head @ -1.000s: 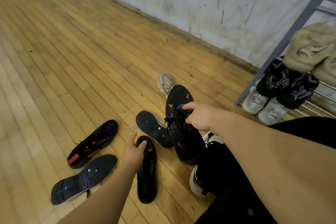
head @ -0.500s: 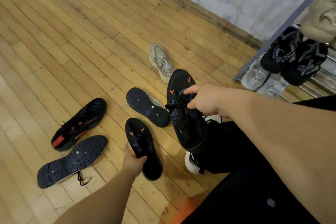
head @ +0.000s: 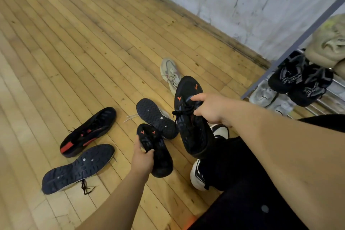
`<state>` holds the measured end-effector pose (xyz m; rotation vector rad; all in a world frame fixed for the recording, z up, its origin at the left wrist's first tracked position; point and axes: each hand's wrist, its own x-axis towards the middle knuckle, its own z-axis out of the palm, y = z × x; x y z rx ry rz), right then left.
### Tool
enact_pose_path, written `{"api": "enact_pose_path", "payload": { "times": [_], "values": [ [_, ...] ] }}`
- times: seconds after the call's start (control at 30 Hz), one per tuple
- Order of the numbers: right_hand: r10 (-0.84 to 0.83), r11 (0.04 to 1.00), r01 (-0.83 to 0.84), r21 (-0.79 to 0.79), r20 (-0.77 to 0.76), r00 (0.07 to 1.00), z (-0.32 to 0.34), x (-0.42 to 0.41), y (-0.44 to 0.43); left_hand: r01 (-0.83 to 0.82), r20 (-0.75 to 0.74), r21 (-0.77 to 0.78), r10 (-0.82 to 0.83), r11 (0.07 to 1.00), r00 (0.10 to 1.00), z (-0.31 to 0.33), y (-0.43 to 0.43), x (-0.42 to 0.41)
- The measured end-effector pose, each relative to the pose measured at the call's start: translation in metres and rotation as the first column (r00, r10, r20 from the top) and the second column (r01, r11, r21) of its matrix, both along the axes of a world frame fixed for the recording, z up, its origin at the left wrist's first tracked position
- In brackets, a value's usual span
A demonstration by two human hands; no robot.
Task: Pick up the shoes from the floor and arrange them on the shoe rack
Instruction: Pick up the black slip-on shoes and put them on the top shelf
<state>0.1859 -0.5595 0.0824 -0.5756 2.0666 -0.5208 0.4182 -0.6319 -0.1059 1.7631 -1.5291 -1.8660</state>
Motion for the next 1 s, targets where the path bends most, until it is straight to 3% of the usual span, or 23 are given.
{"api": "enact_pose_path", "payload": {
  "times": [0.1, 0.27, 0.4, 0.53, 0.6, 0.77, 0.9, 1.0],
  "values": [
    [-0.008, 0.997, 0.002, -0.073, -0.08, 0.997, 0.021, -0.002, -0.002, -0.053, -0.104, -0.028, 0.05, 0.998, 0.993, 0.037, -0.015, -0.013],
    [-0.099, 0.973, 0.049, -0.226, -0.219, 0.971, 0.08, -0.023, 0.012, -0.025, -0.247, -0.204, -0.027, 0.979, 0.969, 0.117, -0.034, -0.053],
    [-0.116, 0.939, -0.018, -0.344, -0.363, 0.925, 0.141, -0.055, 0.053, 0.059, -0.399, -0.365, -0.213, 0.929, 0.892, 0.193, -0.03, -0.111],
    [-0.307, 0.895, 0.073, -0.44, -0.489, 0.816, 0.204, -0.096, 0.143, 0.171, -0.497, -0.463, -0.415, 0.869, 0.762, 0.271, 0.007, -0.184],
    [-0.474, 0.813, 0.178, -0.555, -0.452, 0.756, 0.226, -0.114, 0.201, 0.232, -0.512, -0.523, -0.52, 0.82, 0.684, 0.31, 0.039, -0.221],
    [-0.826, 0.447, 0.46, -0.767, -0.155, 0.543, 0.242, -0.137, 0.34, 0.351, -0.517, -0.658, -0.739, 0.666, 0.432, 0.383, 0.142, -0.305],
    [-0.938, 0.259, 0.58, -0.772, -0.058, 0.341, 0.212, -0.158, 0.423, 0.467, -0.48, -0.691, -0.833, 0.551, 0.274, 0.409, 0.226, -0.365],
    [-0.97, 0.167, 0.627, -0.761, -0.012, 0.243, 0.188, -0.17, 0.461, 0.543, -0.454, -0.67, -0.858, 0.507, 0.241, 0.4, 0.275, -0.394]
  ]
}}
